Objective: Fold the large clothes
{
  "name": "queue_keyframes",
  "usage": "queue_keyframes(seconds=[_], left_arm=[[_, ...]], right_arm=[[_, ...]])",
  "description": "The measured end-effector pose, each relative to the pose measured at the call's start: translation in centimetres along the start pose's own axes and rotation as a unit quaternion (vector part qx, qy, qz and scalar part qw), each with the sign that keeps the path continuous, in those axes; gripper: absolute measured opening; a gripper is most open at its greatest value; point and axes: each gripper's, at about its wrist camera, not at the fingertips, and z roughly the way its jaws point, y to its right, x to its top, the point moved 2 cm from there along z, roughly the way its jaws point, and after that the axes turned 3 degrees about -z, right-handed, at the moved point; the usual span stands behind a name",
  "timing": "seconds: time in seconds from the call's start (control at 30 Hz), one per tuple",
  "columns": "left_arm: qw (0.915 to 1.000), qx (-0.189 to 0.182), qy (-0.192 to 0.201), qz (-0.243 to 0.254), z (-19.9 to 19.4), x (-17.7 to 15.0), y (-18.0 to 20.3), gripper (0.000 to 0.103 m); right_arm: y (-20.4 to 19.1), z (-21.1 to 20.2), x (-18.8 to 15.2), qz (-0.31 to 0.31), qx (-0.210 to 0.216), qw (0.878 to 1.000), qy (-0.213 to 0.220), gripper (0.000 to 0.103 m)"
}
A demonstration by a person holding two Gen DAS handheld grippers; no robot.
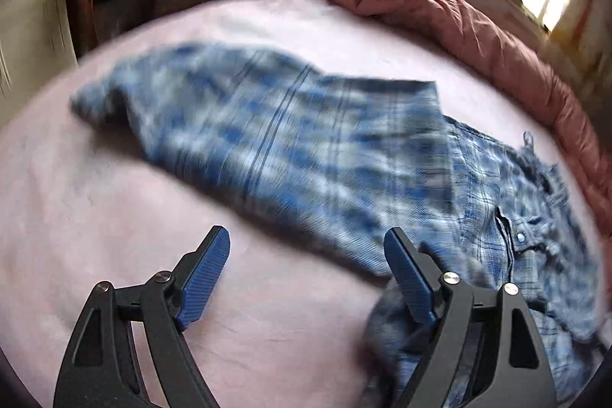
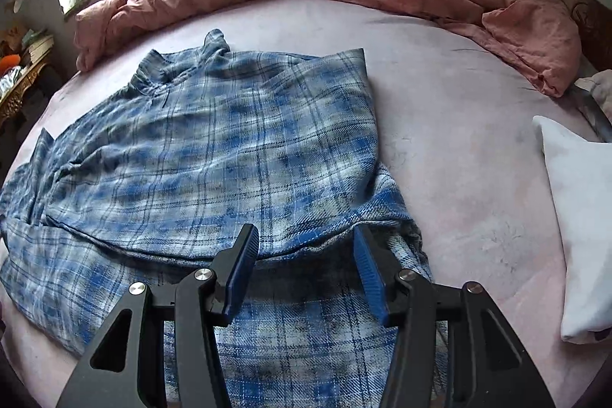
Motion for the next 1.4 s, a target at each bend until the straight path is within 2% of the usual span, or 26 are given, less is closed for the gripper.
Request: queue_keyframes(seconds=[0.07,0.13,0.3,0.4,0.43,0.47,0.5,0.53,0.57,0.63,0.73,0.8,0.87,0.97,1.03,1.13,1.2,1.27,1.4], left_arm=[[0.9990,-0.024,-0.010,-0.037,1.0,0.0,-1.4,0.082],[0.9978,-0.032,0.004,-0.057,0.8,0.3,-1.8,0.082],[0.9961,-0.009,0.023,-0.085,2.0,1.6,-2.1,0.082],[0.9967,0.013,0.034,-0.072,3.0,2.5,-2.1,0.079],[0.9967,0.020,0.037,-0.070,3.2,2.8,-2.3,0.064],[0.9964,0.033,0.040,-0.067,3.4,3.1,-2.3,0.039],[0.9961,0.041,0.041,-0.066,3.6,3.4,-2.5,0.026],[0.9960,0.037,0.043,-0.069,3.7,3.7,-2.9,0.005],[0.9961,0.020,0.042,-0.075,3.6,3.8,-3.2,0.003],[0.9952,0.008,0.062,-0.075,2.4,3.9,-3.2,0.003],[0.9897,0.008,0.143,0.000,-1.6,4.7,-0.2,0.002],[0.9830,0.009,0.176,0.050,-3.9,4.9,2.8,0.002],[0.9791,-0.003,0.189,0.076,-5.4,5.3,5.8,0.002],[0.9764,-0.043,0.195,0.083,-7.5,4.8,10.3,0.003],[0.9691,-0.076,0.206,0.112,-8.4,3.8,13.9,0.003],[0.9562,-0.088,0.220,0.172,-8.8,2.0,19.2,0.003],[0.9494,-0.080,0.225,0.204,-8.2,1.1,22.0,0.003],[0.9510,-0.085,0.208,0.213,-7.1,0.6,23.8,0.003],[0.9567,-0.122,0.159,0.211,-5.0,-2.0,25.2,0.003]], right_arm=[[0.0,0.1,-0.1,0.001,-0.002,1.000,0.000,0.053],[0.0,0.3,-0.1,-0.001,-0.003,1.000,-0.003,0.053],[-0.6,0.9,-0.3,-0.020,-0.021,1.000,-0.009,0.053],[-0.8,0.9,-0.2,-0.026,-0.024,0.999,-0.007,0.053],[-0.8,0.9,-0.2,-0.026,-0.025,0.999,-0.006,0.053],[-0.8,0.9,-0.2,-0.026,-0.025,0.999,-0.005,0.053],[-0.8,0.9,-0.2,-0.026,-0.025,0.999,-0.006,0.053],[-0.8,0.9,-0.2,-0.027,-0.026,0.999,-0.006,0.053],[-0.9,1.0,-0.2,-0.029,-0.028,0.999,-0.006,0.053],[-1.0,1.1,-0.2,-0.032,-0.031,0.999,-0.007,0.053],[-1.4,1.3,-0.2,-0.039,-0.038,0.998,-0.008,0.053],[-1.8,1.6,-0.3,-0.047,-0.043,0.998,-0.012,0.053],[-2.0,1.8,-0.5,-0.053,-0.046,0.997,-0.014,0.053],[-2.0,1.6,-0.5,-0.055,-0.044,0.997,-0.013,0.053],[-1.6,1.5,-0.5,-0.048,-0.037,0.998,-0.013,0.053],[-1.1,1.5,-0.4,-0.039,-0.034,0.999,-0.015,0.053],[-0.9,1.5,-0.4,-0.037,-0.033,0.999,-0.015,0.053],[-0.8,1.4,-0.4,-0.034,-0.033,0.999,-0.016,0.053],[-0.8,1.2,-0.3,-0.036,-0.030,0.999,-0.014,0.053]])
